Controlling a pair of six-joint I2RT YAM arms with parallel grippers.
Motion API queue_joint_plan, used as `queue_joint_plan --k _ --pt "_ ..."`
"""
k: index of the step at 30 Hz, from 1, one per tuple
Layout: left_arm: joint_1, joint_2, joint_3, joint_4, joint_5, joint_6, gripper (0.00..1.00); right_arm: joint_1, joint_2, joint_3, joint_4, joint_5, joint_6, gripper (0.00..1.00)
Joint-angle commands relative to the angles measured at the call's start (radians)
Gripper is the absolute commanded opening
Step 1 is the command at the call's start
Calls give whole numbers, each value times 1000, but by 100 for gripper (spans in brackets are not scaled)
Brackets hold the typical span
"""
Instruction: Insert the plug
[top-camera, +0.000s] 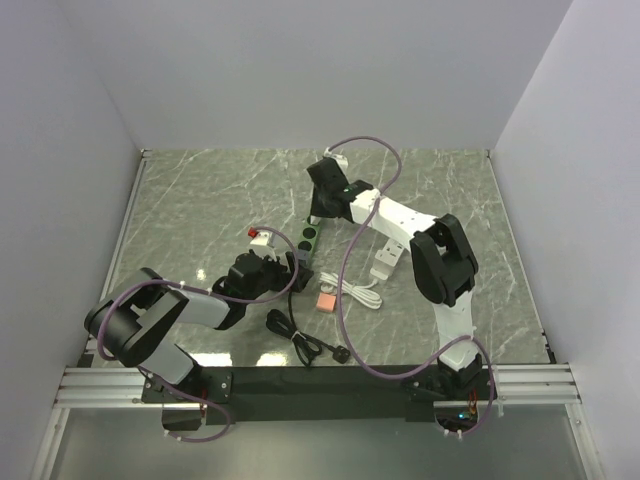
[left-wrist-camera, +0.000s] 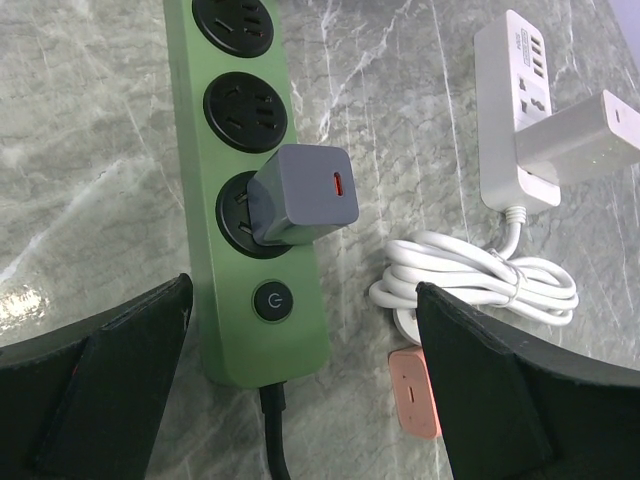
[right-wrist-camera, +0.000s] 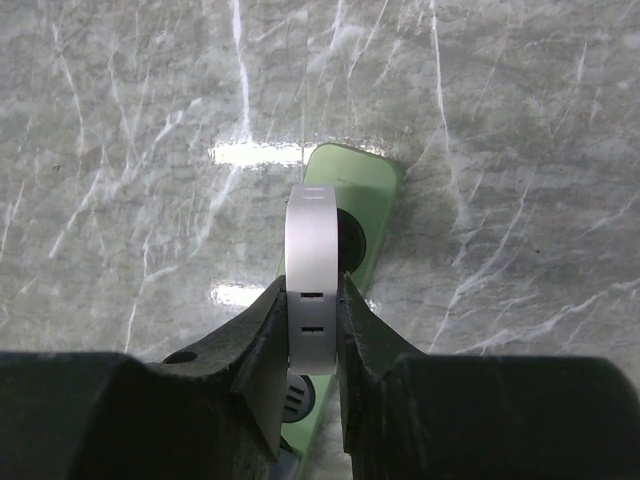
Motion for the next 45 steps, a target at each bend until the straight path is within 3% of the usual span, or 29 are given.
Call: queue_joint_plan --k 1,24,45 --pt "-6 -30 6 14 -2 23 99 19 -38 -18 -9 23 38 0" --pt "-5 -81 -35 16 -2 32 99 38 -36 10 -57 120 56 0" --pt "-6 -70 -34 16 2 35 99 12 -36 55 -20 78 41 0"
